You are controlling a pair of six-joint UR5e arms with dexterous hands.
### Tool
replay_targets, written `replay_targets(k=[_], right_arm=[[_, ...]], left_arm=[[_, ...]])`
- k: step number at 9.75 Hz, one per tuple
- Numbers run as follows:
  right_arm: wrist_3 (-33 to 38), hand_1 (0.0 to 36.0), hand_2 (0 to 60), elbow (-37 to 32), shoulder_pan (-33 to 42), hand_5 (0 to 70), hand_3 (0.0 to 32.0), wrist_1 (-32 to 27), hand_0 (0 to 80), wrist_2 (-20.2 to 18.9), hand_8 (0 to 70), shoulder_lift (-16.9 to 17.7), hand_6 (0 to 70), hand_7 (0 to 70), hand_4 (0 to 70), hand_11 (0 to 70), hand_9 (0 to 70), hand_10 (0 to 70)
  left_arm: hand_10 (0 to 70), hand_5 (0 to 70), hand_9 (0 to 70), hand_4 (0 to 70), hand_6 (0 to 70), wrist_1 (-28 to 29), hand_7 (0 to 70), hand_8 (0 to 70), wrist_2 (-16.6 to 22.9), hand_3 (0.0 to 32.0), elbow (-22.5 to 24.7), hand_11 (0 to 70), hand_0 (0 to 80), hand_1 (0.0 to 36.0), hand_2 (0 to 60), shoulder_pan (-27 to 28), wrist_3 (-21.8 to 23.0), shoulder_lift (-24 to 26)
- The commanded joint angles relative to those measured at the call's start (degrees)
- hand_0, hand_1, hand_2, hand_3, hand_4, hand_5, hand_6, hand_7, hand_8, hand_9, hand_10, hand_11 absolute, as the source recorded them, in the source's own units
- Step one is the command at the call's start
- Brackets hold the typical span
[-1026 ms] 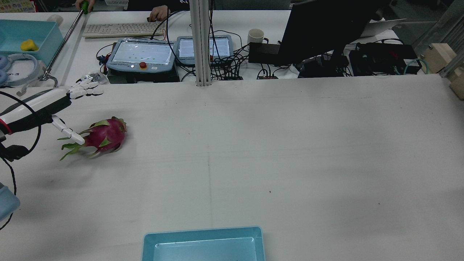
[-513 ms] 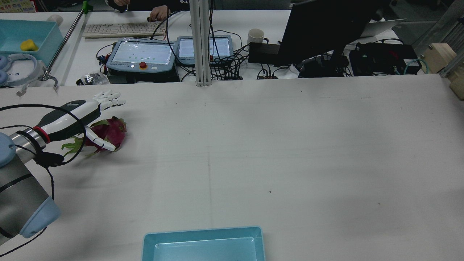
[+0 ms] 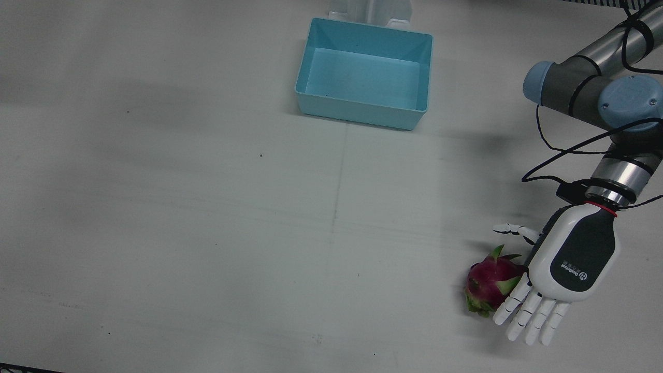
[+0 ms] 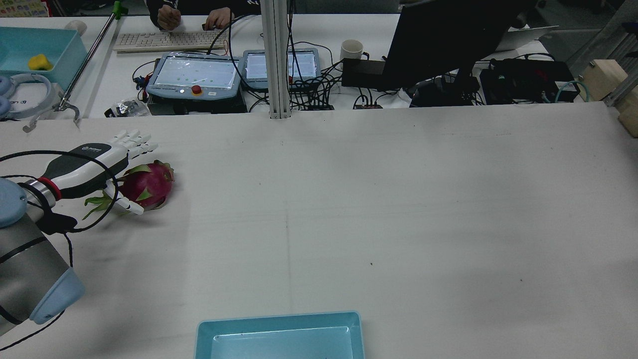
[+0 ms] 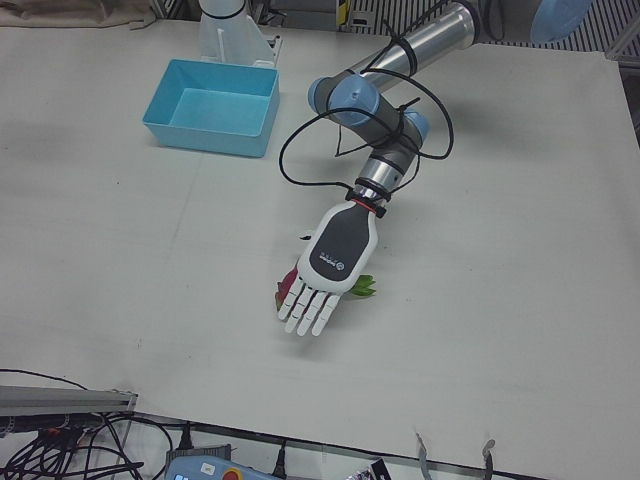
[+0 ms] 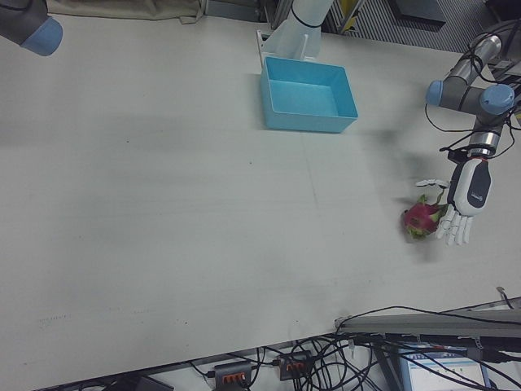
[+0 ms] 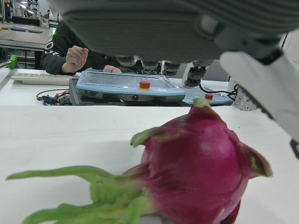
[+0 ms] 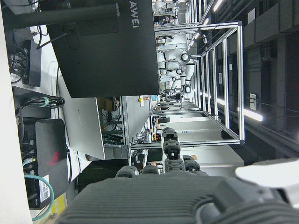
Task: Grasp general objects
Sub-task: 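Close the left hand's fingers around the dragon fruit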
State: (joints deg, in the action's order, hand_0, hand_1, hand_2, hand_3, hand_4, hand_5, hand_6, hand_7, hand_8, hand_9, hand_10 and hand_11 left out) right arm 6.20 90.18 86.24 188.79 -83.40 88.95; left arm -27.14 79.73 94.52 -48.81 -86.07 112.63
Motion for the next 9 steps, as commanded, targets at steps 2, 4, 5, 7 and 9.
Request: replay_targets(k=[2, 4, 5, 7, 9], right_arm=[[0.04, 0.0, 0.0, -0.09, -0.02, 0.0, 0.0, 0.00, 0.0, 0.08, 0.0, 0.00, 0.0, 0.0, 0.0, 0.0, 0.0, 0.0], [-0.05, 0.0, 0.0, -0.09, -0.02, 0.0, 0.0, 0.00, 0.0, 0.08, 0.0, 0.00, 0.0, 0.0, 0.0, 0.0, 0.0, 0.0], [0.03, 0.0, 0.0, -0.09, -0.02, 0.0, 0.0, 0.00, 0.0, 0.00, 0.0, 0.00, 0.0, 0.0, 0.0, 0.0, 0.0, 0.0], [0.04, 0.0, 0.0, 0.00, -0.02, 0.0, 0.0, 0.00, 0.0, 0.00, 0.0, 0.00, 0.0, 0.0, 0.0, 0.0, 0.0, 0.0], [0.03, 0.0, 0.0, 0.00, -0.02, 0.0, 0.0, 0.00, 0.0, 0.08, 0.0, 0.00, 0.0, 0.0, 0.0, 0.0, 0.0, 0.0]], left_arm=[[0.0, 6.5, 0.0, 0.0, 0.0, -2.39, 6.9, 0.0, -0.19, 0.0, -1.09, 0.0, 52.5, 26.1, 16.0, -0.59, -6.45, 1.35], [0.0, 10.0, 0.2, 0.0, 0.0, -3.18, 8.2, 0.0, -1.42, 0.0, -3.98, 0.0, 53.0, 27.7, 19.4, -0.41, -6.56, 5.64], [0.0, 10.7, 0.2, 0.0, 0.0, -3.62, 8.0, 0.0, -1.42, 0.0, -4.43, 0.0, 53.2, 28.0, 19.9, -0.33, -6.56, 6.80], [0.0, 10.4, 0.0, 0.0, 0.0, -2.57, 7.4, 0.0, -2.30, 0.0, -6.80, 0.0, 53.0, 27.5, 19.2, -0.06, -6.56, 7.59], [0.0, 10.9, 0.1, 0.0, 0.0, -1.61, 7.7, 0.0, -2.30, 0.0, -8.73, 0.0, 52.9, 27.3, 19.1, -0.06, -6.65, 7.78]])
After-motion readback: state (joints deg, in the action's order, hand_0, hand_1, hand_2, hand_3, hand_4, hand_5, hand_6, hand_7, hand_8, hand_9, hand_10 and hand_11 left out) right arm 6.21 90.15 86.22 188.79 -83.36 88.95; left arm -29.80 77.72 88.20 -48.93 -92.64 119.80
